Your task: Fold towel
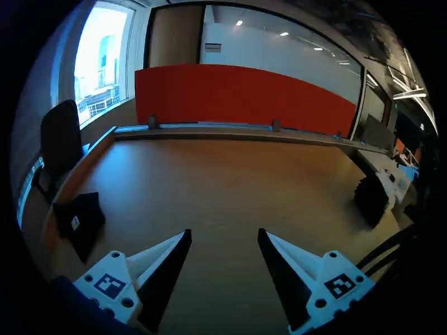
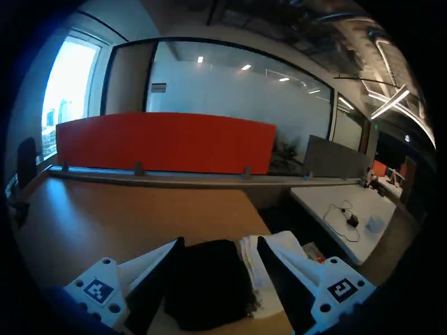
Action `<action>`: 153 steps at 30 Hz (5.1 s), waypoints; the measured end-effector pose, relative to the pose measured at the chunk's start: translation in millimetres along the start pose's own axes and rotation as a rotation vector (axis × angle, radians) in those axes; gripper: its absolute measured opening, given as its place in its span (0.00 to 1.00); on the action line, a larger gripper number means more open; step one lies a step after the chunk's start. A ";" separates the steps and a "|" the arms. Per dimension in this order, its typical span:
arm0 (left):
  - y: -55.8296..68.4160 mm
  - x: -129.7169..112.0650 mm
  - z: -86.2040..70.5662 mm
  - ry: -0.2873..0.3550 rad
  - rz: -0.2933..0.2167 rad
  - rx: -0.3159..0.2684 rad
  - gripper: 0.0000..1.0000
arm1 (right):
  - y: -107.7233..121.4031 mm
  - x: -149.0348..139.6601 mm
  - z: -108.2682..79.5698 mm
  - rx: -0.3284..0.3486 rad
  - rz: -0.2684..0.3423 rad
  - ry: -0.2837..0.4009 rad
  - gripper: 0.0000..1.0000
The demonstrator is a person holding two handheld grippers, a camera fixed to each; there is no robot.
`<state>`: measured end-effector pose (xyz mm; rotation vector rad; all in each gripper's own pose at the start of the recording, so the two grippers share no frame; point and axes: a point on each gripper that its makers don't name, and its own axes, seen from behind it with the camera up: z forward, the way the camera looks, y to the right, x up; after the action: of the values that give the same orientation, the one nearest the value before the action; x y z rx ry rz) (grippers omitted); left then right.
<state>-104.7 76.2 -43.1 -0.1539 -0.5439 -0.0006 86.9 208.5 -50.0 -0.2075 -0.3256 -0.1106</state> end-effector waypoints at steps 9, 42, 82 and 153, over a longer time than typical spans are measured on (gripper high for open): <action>-11.1 45.9 2.2 0.140 -0.018 0.032 0.88 | -17.1 21.5 -3.4 0.004 -0.001 0.065 1.00; -34.1 132.3 -13.7 0.407 -0.031 0.066 0.87 | -165.1 92.8 -21.0 0.192 0.061 0.213 1.00; -59.3 110.4 -3.9 0.543 0.067 0.111 0.88 | -220.2 109.2 -37.8 0.139 0.095 0.250 1.00; -89.6 -12.6 75.5 0.596 0.043 0.164 0.90 | -247.1 43.1 -15.0 0.158 0.084 0.310 1.00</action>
<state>-158.1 -1.9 27.2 -0.0005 0.0549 0.0393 97.2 -38.4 -4.3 -0.0456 -0.0159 -0.0322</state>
